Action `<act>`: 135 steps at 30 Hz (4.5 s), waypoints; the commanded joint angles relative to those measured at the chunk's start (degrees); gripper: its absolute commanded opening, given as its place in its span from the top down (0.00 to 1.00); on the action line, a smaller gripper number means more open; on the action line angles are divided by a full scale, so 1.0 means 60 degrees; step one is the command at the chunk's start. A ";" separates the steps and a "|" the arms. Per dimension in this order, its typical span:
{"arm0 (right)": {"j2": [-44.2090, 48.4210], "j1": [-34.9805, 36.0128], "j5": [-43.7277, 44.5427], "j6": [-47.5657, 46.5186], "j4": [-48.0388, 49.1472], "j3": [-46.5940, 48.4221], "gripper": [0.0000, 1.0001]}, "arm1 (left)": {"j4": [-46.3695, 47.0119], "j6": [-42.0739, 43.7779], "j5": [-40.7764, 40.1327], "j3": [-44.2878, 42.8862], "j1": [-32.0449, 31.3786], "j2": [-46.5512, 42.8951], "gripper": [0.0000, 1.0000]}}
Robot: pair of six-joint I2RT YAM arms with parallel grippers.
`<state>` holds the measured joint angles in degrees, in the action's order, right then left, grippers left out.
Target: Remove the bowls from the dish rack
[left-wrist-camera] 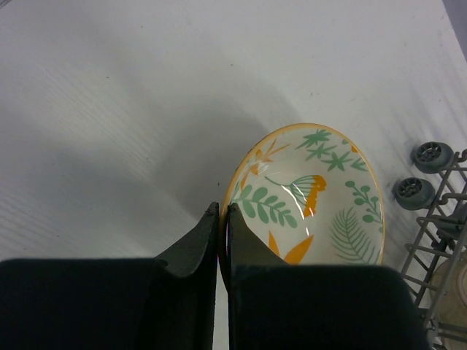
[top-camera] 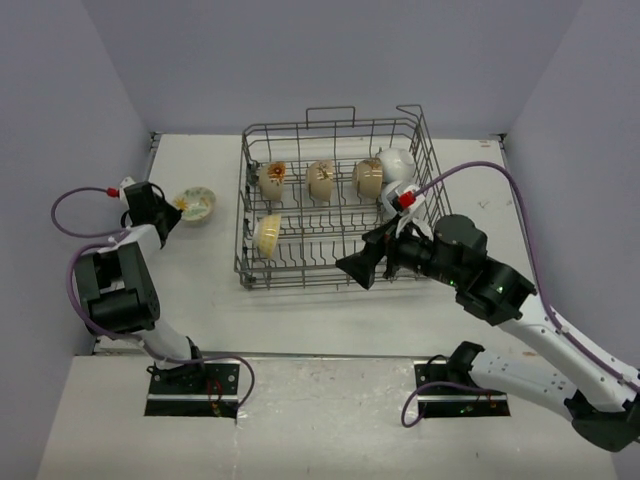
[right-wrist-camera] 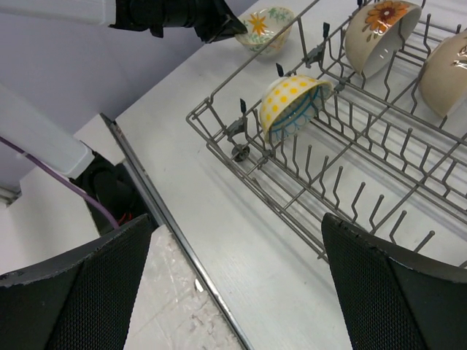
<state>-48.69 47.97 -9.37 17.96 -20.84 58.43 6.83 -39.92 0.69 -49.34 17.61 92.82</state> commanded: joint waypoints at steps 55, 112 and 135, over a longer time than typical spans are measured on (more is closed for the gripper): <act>-1.0621 -0.1432 -0.3844 0.7700 0.7604 0.2448 0.45 | -0.6412 0.2347 -0.4656 0.0225 -0.3461 -1.0840 0.00; -1.1749 -0.1461 -0.5543 1.1626 1.4400 0.2272 1.00 | -0.6251 0.2391 -0.4685 0.0328 -0.3652 -1.0914 0.00; -0.6408 -0.0893 -0.3213 0.1455 0.2810 0.5036 1.00 | -0.6849 0.2435 -0.0622 -0.3578 -0.3652 -0.8998 0.00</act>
<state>-99.44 39.42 -41.43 57.41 23.20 79.42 -35.77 -26.74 -16.16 -60.75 -3.95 35.24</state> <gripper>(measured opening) 0.051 0.997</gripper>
